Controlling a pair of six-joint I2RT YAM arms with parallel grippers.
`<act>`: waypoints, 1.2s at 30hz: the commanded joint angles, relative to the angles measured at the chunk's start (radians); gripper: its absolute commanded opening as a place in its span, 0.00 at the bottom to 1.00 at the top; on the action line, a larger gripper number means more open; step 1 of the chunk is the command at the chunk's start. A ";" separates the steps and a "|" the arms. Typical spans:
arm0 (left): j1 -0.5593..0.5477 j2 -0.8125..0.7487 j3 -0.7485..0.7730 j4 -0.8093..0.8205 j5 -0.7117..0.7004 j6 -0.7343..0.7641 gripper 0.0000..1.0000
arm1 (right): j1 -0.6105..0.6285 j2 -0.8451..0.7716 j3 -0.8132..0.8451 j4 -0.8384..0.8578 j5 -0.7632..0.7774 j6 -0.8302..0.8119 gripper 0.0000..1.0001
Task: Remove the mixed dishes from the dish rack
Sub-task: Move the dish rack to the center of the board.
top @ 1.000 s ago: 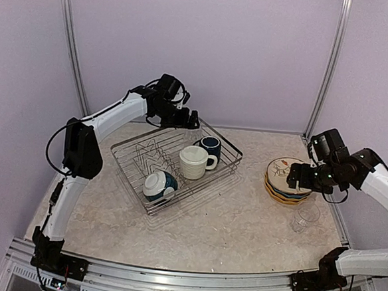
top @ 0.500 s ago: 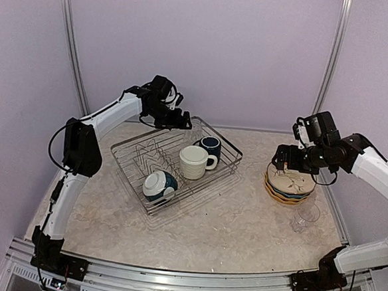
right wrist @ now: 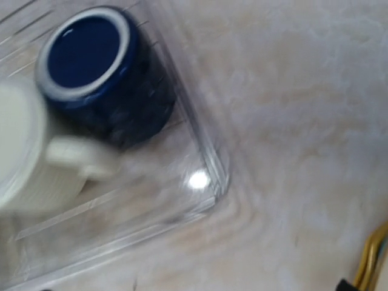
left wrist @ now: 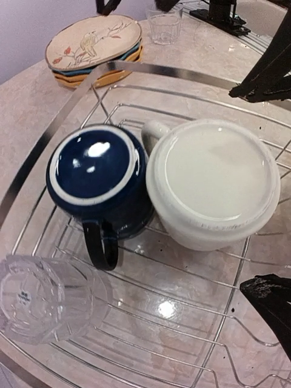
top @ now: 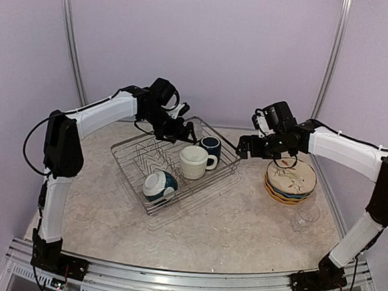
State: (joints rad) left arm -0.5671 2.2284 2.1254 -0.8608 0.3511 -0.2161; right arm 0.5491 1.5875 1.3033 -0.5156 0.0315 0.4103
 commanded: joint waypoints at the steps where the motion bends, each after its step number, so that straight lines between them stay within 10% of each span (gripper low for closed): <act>1: -0.058 -0.096 -0.049 -0.011 -0.020 -0.002 0.95 | -0.026 0.160 0.171 0.034 0.079 -0.072 0.97; 10: -0.076 -0.203 -0.149 -0.007 -0.047 -0.061 0.95 | -0.043 0.502 0.483 -0.054 -0.017 -0.315 0.66; 23: -0.065 -0.248 -0.220 0.031 -0.108 -0.164 0.97 | -0.006 0.533 0.453 -0.056 0.008 -0.346 0.04; 36: -0.043 -0.040 0.069 -0.030 -0.267 -0.126 0.97 | 0.109 0.297 0.126 0.129 -0.082 -0.134 0.00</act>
State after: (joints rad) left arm -0.6060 2.1025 2.0968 -0.8635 0.1509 -0.3698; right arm 0.5999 1.9568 1.4921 -0.4316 0.0261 0.1951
